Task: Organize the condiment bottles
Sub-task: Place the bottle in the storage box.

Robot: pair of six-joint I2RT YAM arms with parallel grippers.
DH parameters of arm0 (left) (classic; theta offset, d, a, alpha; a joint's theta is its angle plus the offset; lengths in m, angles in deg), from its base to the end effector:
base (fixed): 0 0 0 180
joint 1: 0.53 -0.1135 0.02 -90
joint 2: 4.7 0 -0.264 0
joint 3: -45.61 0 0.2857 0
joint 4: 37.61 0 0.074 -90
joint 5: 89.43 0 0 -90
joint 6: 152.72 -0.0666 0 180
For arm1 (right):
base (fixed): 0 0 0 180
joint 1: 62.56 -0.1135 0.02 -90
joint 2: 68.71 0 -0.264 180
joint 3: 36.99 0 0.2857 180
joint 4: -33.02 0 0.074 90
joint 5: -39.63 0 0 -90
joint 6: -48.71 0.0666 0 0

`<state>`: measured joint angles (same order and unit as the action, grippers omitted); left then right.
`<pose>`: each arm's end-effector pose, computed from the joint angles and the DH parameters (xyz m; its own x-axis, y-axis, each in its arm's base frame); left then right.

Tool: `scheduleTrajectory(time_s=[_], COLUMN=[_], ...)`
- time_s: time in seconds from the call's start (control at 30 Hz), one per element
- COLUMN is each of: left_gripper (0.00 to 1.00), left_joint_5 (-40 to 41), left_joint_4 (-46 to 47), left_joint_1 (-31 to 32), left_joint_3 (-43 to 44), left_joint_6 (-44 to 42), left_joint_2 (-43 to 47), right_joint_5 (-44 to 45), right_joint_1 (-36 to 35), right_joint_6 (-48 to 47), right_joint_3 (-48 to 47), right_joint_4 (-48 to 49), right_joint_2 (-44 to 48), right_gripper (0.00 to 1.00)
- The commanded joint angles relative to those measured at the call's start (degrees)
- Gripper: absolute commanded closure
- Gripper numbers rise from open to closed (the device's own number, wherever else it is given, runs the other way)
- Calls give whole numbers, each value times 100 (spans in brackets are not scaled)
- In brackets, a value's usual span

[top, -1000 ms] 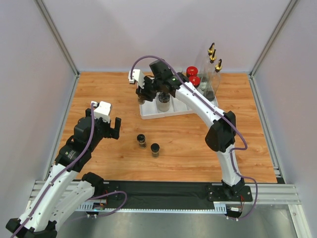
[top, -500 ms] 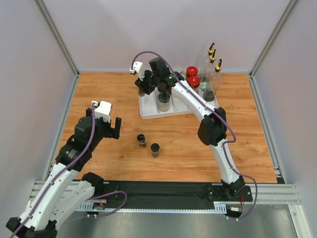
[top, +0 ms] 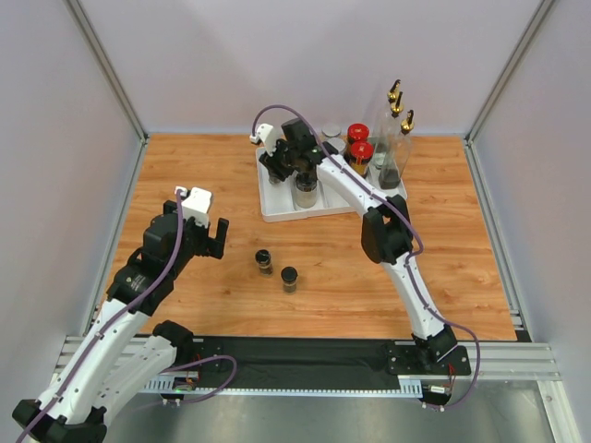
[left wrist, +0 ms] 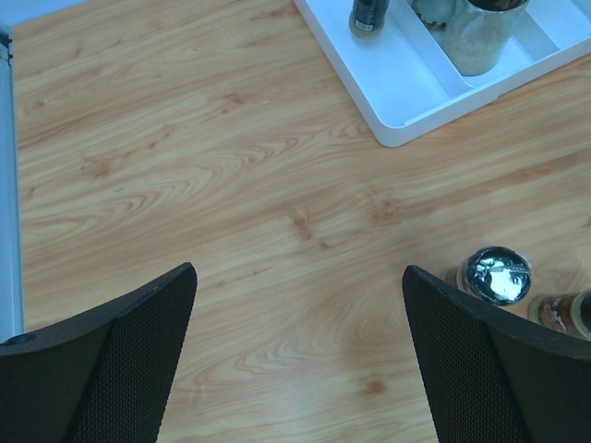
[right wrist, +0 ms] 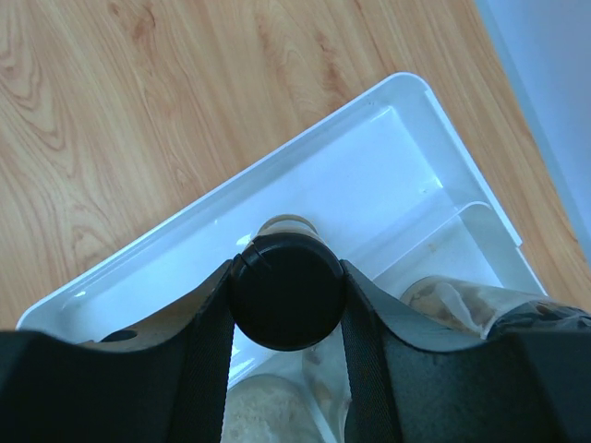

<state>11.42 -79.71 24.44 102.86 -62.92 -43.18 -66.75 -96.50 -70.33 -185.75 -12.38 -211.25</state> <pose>0.1973 -0.0781 0.3145 -0.3581 0.1705 -0.9180 0.2592 0.9627 0.0778 0.5043 0.3620 0.2179 -0.1102 -0.6355 -0.7642 -0.8813 0.4180 -0.2205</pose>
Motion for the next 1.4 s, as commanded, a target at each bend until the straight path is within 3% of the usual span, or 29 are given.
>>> scheduleTrajectory(time_s=[0.0,0.27,0.47,0.67,0.93,1.07,1.17,1.37], left_gripper=[0,0,0,0,0,0,0,0], left_joint_5=[57,22,13,13,22,22,31,-13], left_joint_4=[1,1,1,1,1,1,9,36], left_joint_1=[-36,-36,-36,-36,-36,-36,-28,-36], left_joint_3=[-48,-39,-39,-30,-30,-30,-30,-39], left_joint_6=[-102,-93,-93,-76,-67,-58,-58,-32], left_joint_2=[-10,-72,-63,-54,-37,-19,7,42], right_joint_5=[118,144,214,267,250,250,267,232], right_joint_1=[-34,1,-8,1,-8,-8,1,1], right_joint_6=[144,153,179,179,100,65,30,-119], right_joint_3=[-363,-328,-276,-276,-258,-162,-21,541], right_joint_4=[374,427,445,463,357,322,278,164], right_joint_2=[-151,-292,-301,-274,112,437,735,1552], right_gripper=[81,64,44,36,20,5,0,0])
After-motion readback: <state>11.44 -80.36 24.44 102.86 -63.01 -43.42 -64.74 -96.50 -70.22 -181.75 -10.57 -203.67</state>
